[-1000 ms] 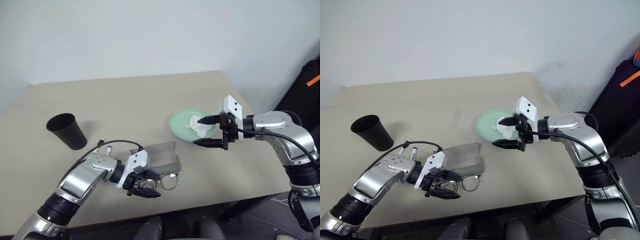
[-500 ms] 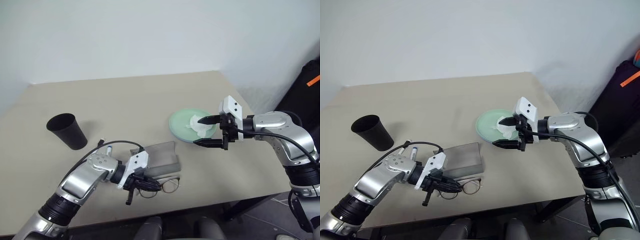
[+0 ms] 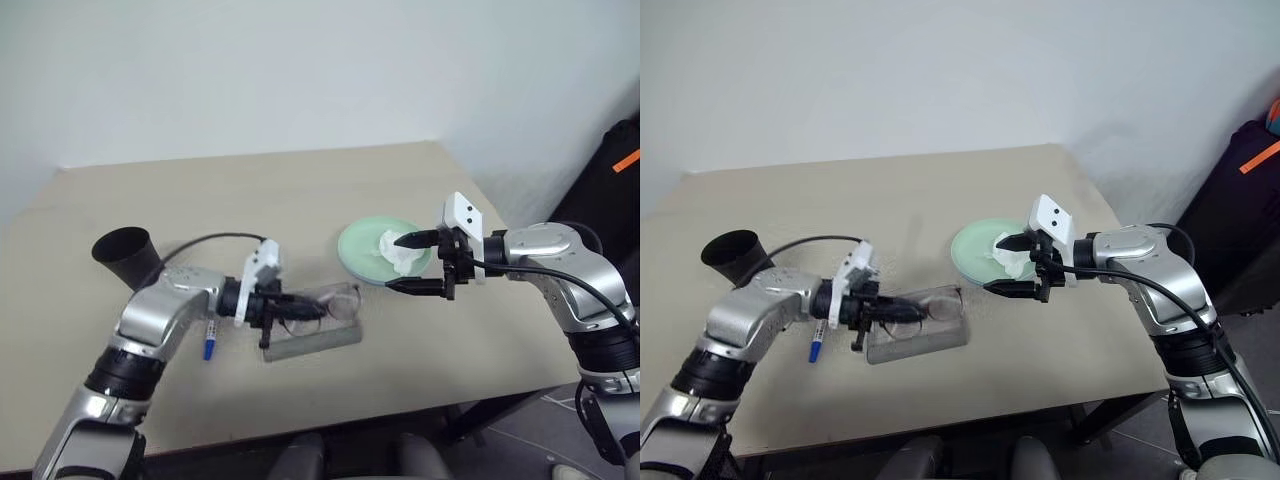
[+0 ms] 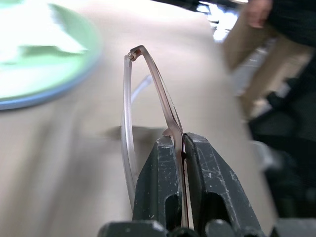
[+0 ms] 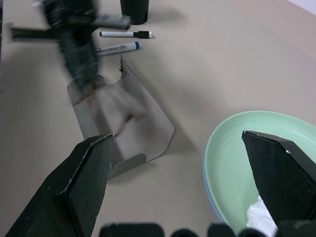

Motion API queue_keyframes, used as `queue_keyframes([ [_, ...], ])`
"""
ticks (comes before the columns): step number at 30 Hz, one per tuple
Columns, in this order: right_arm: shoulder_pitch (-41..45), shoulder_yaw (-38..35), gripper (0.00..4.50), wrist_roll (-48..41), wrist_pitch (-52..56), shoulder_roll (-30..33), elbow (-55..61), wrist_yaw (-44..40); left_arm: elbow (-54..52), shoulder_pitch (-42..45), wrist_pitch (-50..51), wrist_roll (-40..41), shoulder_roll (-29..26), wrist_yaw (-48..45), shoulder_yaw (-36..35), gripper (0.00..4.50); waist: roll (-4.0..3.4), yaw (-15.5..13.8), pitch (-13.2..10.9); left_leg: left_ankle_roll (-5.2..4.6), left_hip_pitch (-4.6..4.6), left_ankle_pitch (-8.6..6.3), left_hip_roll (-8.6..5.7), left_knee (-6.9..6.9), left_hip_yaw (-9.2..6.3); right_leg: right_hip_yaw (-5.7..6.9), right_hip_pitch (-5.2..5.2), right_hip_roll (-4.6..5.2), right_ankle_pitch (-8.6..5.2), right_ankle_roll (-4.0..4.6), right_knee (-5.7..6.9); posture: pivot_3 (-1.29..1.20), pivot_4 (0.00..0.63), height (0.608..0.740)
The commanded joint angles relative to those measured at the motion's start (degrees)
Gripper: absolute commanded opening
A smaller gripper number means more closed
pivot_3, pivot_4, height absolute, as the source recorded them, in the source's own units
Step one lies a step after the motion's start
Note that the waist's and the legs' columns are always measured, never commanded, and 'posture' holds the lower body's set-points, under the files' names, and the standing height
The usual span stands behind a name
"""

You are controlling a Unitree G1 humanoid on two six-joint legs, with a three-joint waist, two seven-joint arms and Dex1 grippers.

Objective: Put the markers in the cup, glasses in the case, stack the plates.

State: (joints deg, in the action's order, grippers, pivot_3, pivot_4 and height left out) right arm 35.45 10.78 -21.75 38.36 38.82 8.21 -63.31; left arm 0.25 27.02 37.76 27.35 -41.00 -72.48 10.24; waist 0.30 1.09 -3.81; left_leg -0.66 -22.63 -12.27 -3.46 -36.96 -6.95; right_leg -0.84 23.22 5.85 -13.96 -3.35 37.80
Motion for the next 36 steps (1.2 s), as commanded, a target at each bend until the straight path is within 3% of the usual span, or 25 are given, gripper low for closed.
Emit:
queue_keyframes([
  [1,2.0,-0.4,4.50,0.3,-1.1,-0.7,0.3,0.5,5.1,2.3,-5.2,-3.8,-0.4,-1.9,1.0,0.05,0.00,0.0,0.0,0.00,0.00,0.00,0.00,0.00,0.01,-0.01,0.01,0.00,0.00,0.00,0.00,0.00,0.000,0.698],
  [5,2.3,-0.6,4.50,0.4,-1.2,-0.8,0.2,0.5,11.5,3.1,-9.6,-7.7,0.4,-3.0,2.6,0.05,0.00,0.0,0.0,0.00,0.00,0.00,0.00,0.00,0.00,-0.01,0.03,-0.01,0.01,0.01,0.01,0.00,0.000,0.698],
  [12,2.4,-1.0,4.50,0.5,-1.0,-0.7,0.5,0.6,12.4,0.4,-14.7,-11.7,0.6,-5.4,5.9,0.05,0.01,0.0,0.0,0.00,-0.02,0.00,0.00,-0.02,-0.01,-0.01,0.03,0.00,0.02,-0.01,0.01,0.00,0.000,0.698],
  [24,2.4,-0.8,4.50,0.8,-1.2,-0.8,0.6,0.8,6.9,-2.7,-10.9,-10.1,-0.2,-9.2,6.2,0.05,0.01,0.0,0.0,0.00,-0.01,0.00,0.01,0.00,-0.02,-0.01,0.03,0.00,0.02,-0.01,0.01,0.00,0.000,0.698],
  [25,2.4,-0.7,4.50,0.8,-1.2,-0.9,0.6,0.8,7.0,-2.6,-10.7,-10.3,-0.1,-9.0,6.2,0.58,0.01,0.0,0.0,0.00,-0.02,0.00,0.01,0.00,-0.02,-0.01,0.03,0.00,0.02,-0.01,0.01,0.00,0.000,0.698],
  [33,2.4,-0.5,4.50,1.0,-1.4,-1.2,0.8,0.7,8.9,0.5,-13.2,-11.1,3.6,-0.6,1.8,3.15,0.03,-0.1,0.0,-0.01,-0.02,0.00,0.01,-0.02,-0.05,-0.01,0.00,0.01,0.02,-0.02,0.01,0.00,0.000,0.698],
  [36,2.3,-0.5,4.50,0.9,-1.3,-1.2,1.0,0.6,7.9,3.1,-8.5,-6.5,5.4,2.4,-3.0,3.15,0.05,0.0,0.0,-0.01,-0.04,0.00,0.01,-0.05,-0.08,0.00,0.02,0.00,0.04,-0.05,0.01,0.00,0.000,0.698],
])
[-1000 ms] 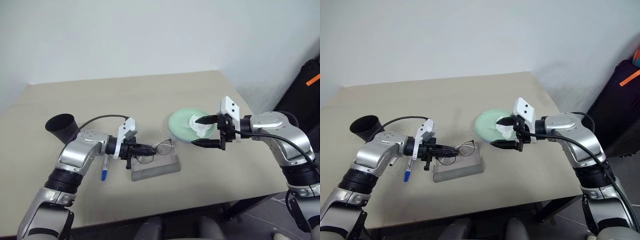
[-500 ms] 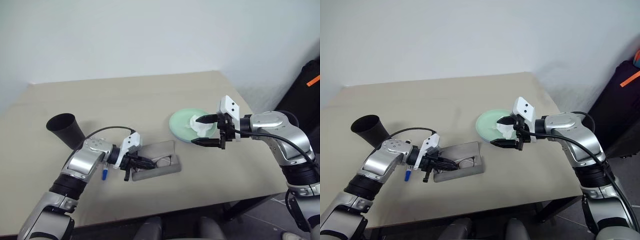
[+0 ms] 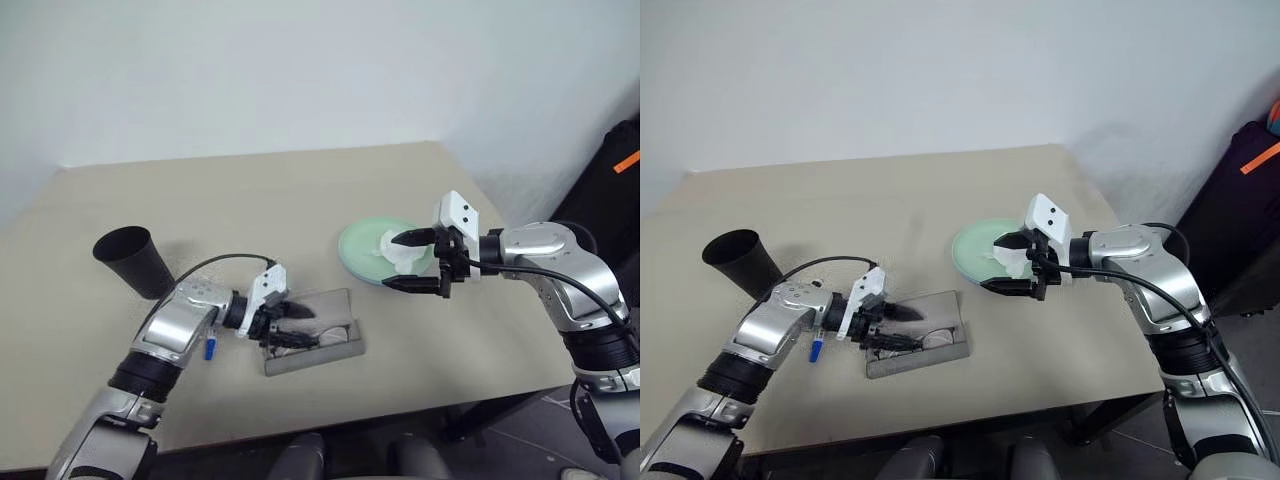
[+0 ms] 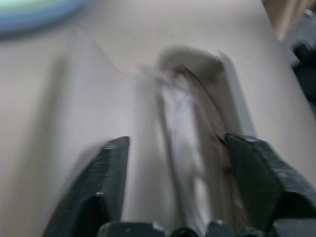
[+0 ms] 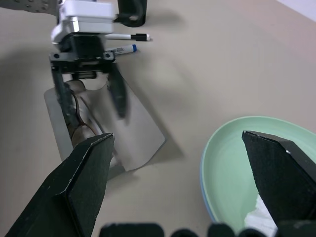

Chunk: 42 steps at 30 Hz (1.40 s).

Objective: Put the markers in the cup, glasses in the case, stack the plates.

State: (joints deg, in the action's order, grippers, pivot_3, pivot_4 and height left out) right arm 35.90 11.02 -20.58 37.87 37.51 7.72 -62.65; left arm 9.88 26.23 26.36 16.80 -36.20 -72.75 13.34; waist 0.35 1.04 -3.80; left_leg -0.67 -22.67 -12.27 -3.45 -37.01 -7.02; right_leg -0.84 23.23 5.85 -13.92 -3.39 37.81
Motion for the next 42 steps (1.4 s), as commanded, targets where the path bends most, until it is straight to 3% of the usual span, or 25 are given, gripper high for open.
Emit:
queue_keyframes([
  [1,1.8,-0.7,4.50,-0.3,-0.8,0.1,1.5,0.0,-2.7,4.4,4.8,5.8,1.1,3.4,-7.7,3.15,0.00,0.0,0.0,0.00,0.00,0.00,0.00,0.00,0.00,0.00,0.00,0.00,0.00,0.00,0.00,0.00,0.000,0.698],
  [4,1.6,-0.7,4.50,-0.3,-0.8,0.1,1.7,0.0,-4.9,5.5,8.9,8.9,2.1,6.3,-11.0,3.15,-0.01,0.1,0.0,0.00,0.01,0.00,0.00,0.00,0.02,-0.01,0.01,0.01,0.00,-0.01,0.00,0.00,0.000,0.698],
  [8,1.8,-0.5,4.50,-0.3,-0.8,-0.1,1.5,-0.1,-5.2,5.1,9.7,8.3,2.0,8.5,-11.8,1.87,0.00,0.1,0.0,0.00,0.02,0.00,-0.01,0.00,0.03,-0.01,0.00,0.00,0.01,-0.01,0.00,0.00,0.000,0.698],
  [13,2.2,-0.4,4.50,-0.2,-0.9,-0.1,1.4,-0.4,-1.2,3.2,2.6,0.3,1.1,13.0,-8.2,0.03,-0.01,0.1,0.0,0.00,0.03,0.00,-0.02,0.00,0.04,-0.02,-0.02,0.01,0.01,-0.02,-0.01,0.00,0.000,0.698],
  [23,0.2,-2.0,4.50,-1.9,-0.8,5.0,3.3,-5.7,-1.4,0.1,-0.9,-4.0,-0.3,11.5,-4.4,0.01,0.01,-0.1,0.0,0.01,-0.01,0.00,-0.04,-0.04,0.04,-0.02,-0.01,0.02,0.02,-0.03,-0.01,0.00,0.000,0.698],
  [33,-0.3,-2.2,4.50,-1.6,-0.7,5.4,3.8,-4.8,-12.8,-6.7,0.5,-3.1,-6.3,3.6,-1.0,0.01,-0.03,0.1,0.0,0.01,0.01,-0.01,0.02,0.02,0.07,-0.05,0.02,0.03,0.02,-0.03,-0.01,0.00,0.000,0.698],
  [42,-0.4,-2.2,4.50,-1.8,-0.2,5.2,4.6,-4.1,-19.2,-14.1,1.0,-3.6,-8.0,5.4,0.0,0.01,-0.04,0.0,0.0,-0.03,0.06,-0.04,0.09,0.03,0.05,-0.06,-0.02,0.09,0.01,-0.04,-0.04,0.00,0.000,0.698],
])
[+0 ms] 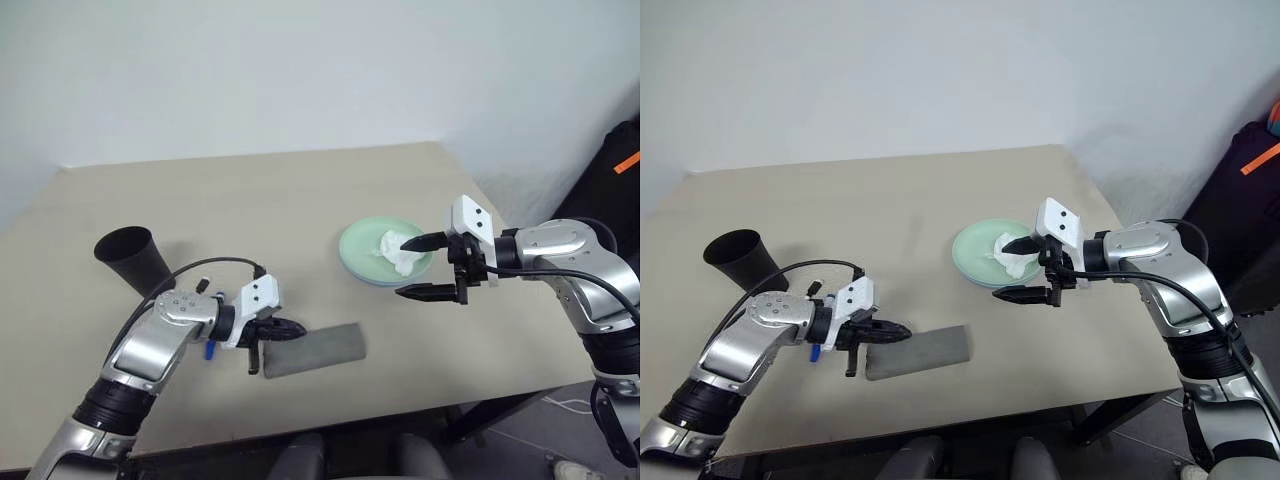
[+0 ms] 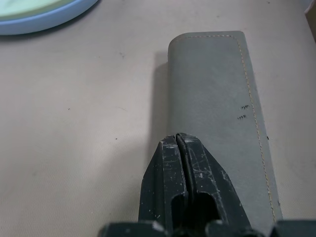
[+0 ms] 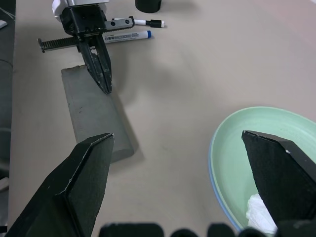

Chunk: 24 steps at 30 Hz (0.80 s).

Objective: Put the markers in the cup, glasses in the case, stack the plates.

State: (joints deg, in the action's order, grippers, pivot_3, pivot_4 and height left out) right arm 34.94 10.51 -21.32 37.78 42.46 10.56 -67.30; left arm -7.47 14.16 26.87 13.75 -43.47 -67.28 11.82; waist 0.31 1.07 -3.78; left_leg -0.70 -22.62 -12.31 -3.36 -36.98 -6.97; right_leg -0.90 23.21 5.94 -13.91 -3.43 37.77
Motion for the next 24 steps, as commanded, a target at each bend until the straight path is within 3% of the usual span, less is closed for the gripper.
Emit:
queue_keyframes([
  [1,0.6,-1.6,4.50,-1.1,0.0,0.2,1.9,0.6,-2.4,-2.8,1.0,-0.4,-0.7,0.6,1.3,0.01,-0.01,0.0,0.0,-0.01,0.00,-0.01,0.00,0.00,0.00,0.00,0.00,0.00,0.00,0.00,0.00,0.00,0.000,0.698],
  [7,1.2,-1.2,4.50,-0.9,0.0,-0.4,1.5,1.1,-6.2,-2.8,7.7,6.7,0.5,5.1,-8.1,0.01,0.01,0.0,0.0,-0.02,-0.01,-0.01,0.01,0.01,0.00,0.00,0.02,-0.01,0.00,0.00,0.01,0.00,0.000,0.698],
  [13,1.0,-1.0,4.50,-0.9,0.0,-0.7,1.6,1.2,-7.3,-9.4,5.5,6.6,-10.3,1.6,-15.0,0.01,-0.01,0.2,0.0,0.00,-0.02,-0.01,-0.01,0.05,0.02,-0.02,0.12,-0.03,0.00,0.01,0.01,0.00,0.000,0.698],
  [16,1.2,-0.9,4.50,-0.9,0.0,-0.9,1.4,1.1,-6.7,-12.2,4.4,6.2,-13.0,1.8,-18.4,0.01,-0.05,0.1,0.0,0.01,-0.01,-0.03,0.03,0.08,0.01,-0.03,0.20,0.00,-0.01,0.02,-0.01,0.00,0.000,0.698],
  [20,1.7,-0.5,4.50,-0.7,-0.3,-1.4,0.8,1.0,-1.7,-10.5,4.9,5.5,-14.4,5.1,-23.9,0.01,-0.02,-0.4,0.0,0.23,-0.01,-0.16,0.10,0.04,-0.03,0.05,0.17,0.01,-0.01,0.02,-0.02,0.00,0.000,0.698],
  [24,2.2,-0.1,4.50,-0.5,-0.6,-2.1,0.1,1.0,4.1,-4.5,7.9,4.3,-13.7,10.7,-24.9,0.01,-0.02,-0.8,0.0,0.23,-0.01,-0.16,0.02,0.02,-0.02,0.06,0.17,0.00,-0.01,0.01,-0.01,0.00,0.000,0.698],
])
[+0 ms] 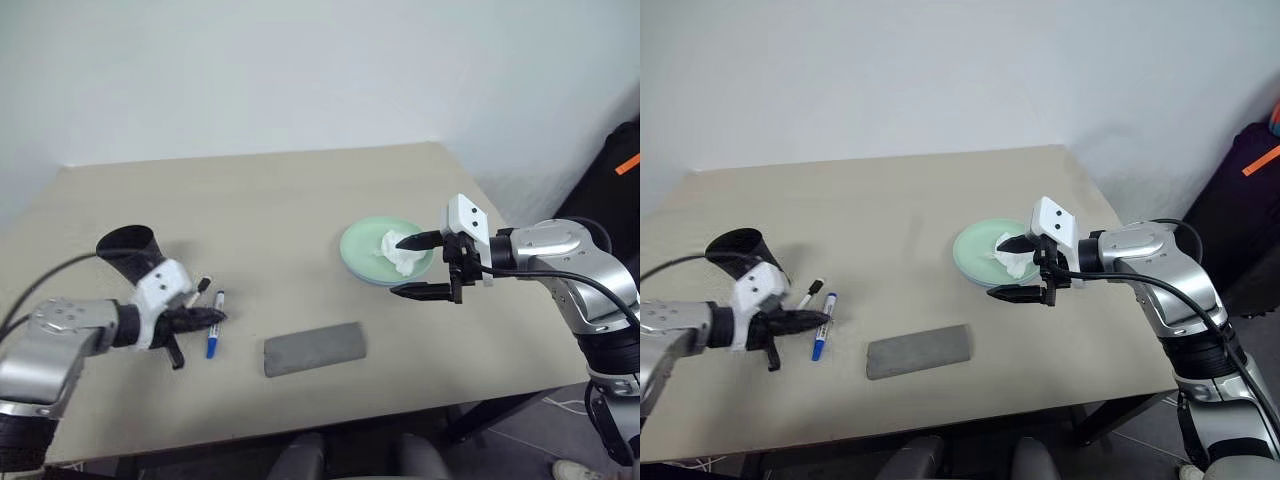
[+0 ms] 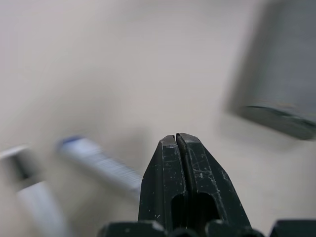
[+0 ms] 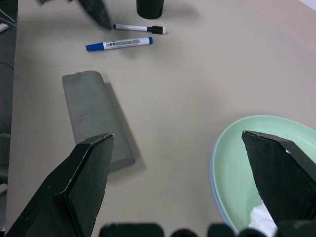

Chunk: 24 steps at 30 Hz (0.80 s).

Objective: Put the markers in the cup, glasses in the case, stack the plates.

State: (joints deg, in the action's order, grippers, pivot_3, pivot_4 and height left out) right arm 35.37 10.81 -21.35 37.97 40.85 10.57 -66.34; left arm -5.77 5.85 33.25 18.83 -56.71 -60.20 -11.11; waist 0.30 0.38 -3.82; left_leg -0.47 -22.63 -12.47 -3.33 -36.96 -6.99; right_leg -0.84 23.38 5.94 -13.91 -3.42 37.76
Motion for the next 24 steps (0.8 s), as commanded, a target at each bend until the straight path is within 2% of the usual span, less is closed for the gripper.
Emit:
queue_keyframes([
  [1,1.9,-0.3,4.50,-0.4,-0.8,-0.6,0.0,0.0,3.9,5.4,3.1,-1.5,-0.4,5.5,-1.5,0.01,0.00,-0.2,0.0,-0.03,0.02,0.02,-0.03,0.00,0.03,-0.01,0.00,0.00,0.00,-0.01,0.00,0.00,0.000,0.698],
  [5,2.3,-0.2,4.50,-0.1,-1.1,-1.0,-0.4,0.0,8.1,9.3,6.6,-2.5,0.8,9.7,0.0,0.01,0.01,-0.2,0.0,-0.21,0.02,0.13,-0.10,0.01,0.05,-0.01,0.04,-0.06,0.02,-0.01,0.03,0.00,0.000,0.698],
  [10,2.6,-0.1,4.50,-0.1,-1.3,-1.2,-0.7,0.1,8.4,9.6,10.4,-2.4,2.6,12.0,1.2,0.01,0.03,-0.3,0.0,-0.19,0.02,0.12,-0.09,0.02,0.06,-0.01,0.04,-0.06,0.02,0.00,0.03,0.00,0.000,0.698],
  [13,2.3,-0.2,4.50,-0.2,-1.2,-1.1,-0.4,0.3,8.6,9.5,11.8,-2.3,3.5,13.1,1.3,0.59,0.05,-0.3,0.0,-0.18,0.01,0.12,-0.09,0.01,0.03,0.00,0.04,-0.06,0.02,0.01,0.03,0.00,0.000,0.698],
  [21,2.1,-0.3,4.50,-0.2,-1.2,-1.3,-0.3,0.7,11.1,9.7,12.9,-3.9,4.9,17.7,1.2,3.29,0.05,-0.3,0.0,-0.14,0.02,0.09,-0.09,0.02,0.03,0.00,0.04,-0.06,0.02,0.01,0.03,0.00,0.000,0.698],
  [24,2.1,-0.3,4.50,-0.2,-1.3,-1.2,-0.3,0.8,11.0,8.5,13.2,-3.3,5.2,17.9,1.1,3.29,0.06,-0.3,0.0,-0.15,0.01,0.09,-0.09,0.01,0.03,-0.01,0.05,-0.06,0.02,0.01,0.03,0.00,0.000,0.698],
])
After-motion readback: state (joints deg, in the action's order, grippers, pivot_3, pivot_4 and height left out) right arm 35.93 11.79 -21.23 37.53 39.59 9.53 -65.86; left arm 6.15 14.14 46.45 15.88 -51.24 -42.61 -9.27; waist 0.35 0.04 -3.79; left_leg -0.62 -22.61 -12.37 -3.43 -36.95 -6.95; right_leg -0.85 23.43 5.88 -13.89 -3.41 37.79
